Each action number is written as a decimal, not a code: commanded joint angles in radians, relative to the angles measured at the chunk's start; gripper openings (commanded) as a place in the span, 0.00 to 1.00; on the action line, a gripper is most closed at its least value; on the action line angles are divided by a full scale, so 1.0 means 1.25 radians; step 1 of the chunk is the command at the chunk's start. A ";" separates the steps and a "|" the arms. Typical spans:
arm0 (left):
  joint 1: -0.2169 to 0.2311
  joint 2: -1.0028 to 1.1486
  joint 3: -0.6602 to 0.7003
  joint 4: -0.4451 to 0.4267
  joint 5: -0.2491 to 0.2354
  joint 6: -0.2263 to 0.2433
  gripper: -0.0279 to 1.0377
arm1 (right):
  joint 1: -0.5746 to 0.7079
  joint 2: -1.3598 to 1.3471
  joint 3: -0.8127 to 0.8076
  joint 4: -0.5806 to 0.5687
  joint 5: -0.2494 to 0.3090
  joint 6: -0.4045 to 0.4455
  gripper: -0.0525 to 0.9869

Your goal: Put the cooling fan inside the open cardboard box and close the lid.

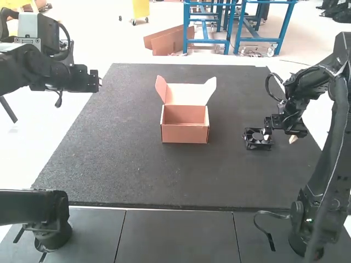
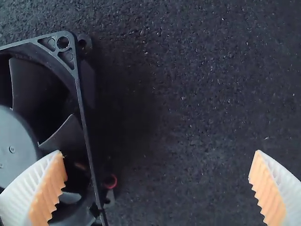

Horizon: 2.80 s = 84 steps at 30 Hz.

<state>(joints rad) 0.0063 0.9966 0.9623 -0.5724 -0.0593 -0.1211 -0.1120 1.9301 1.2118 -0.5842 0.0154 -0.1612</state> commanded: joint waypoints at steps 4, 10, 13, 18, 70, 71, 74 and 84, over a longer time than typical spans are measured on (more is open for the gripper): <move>0.002 0.007 0.038 0.000 0.003 -0.006 0.94 | -0.002 0.019 -0.002 -0.005 0.011 0.009 0.91; 0.004 0.005 0.039 -0.003 0.003 -0.005 0.94 | -0.002 0.035 -0.002 -0.004 0.010 0.009 0.82; 0.005 0.005 0.041 -0.007 0.003 -0.006 0.94 | 0.001 0.048 -0.002 0.000 0.007 0.009 0.76; 0.005 0.004 0.045 -0.016 0.003 -0.005 0.94 | 0.007 0.072 -0.001 0.004 0.005 0.006 0.64; -0.001 -0.007 -0.048 0.019 0.008 0.016 0.94 | 0.210 -0.425 0.061 -0.187 -0.141 0.406 0.04; -0.001 -0.008 -0.047 0.017 0.008 0.016 0.94 | 0.229 -0.426 0.071 -0.195 -0.141 0.416 0.04; -0.001 -0.012 -0.048 0.014 0.013 0.016 0.94 | 0.292 -0.426 0.093 -0.205 -0.142 0.452 0.04; -0.001 -0.027 -0.051 0.005 0.020 0.015 0.94 | 0.423 -0.379 0.103 -0.184 -0.114 0.492 0.05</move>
<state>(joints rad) 0.0063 0.9936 0.9047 -0.5682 -0.0509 -0.1127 0.3904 1.4380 1.3075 -0.8341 -0.1452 0.4198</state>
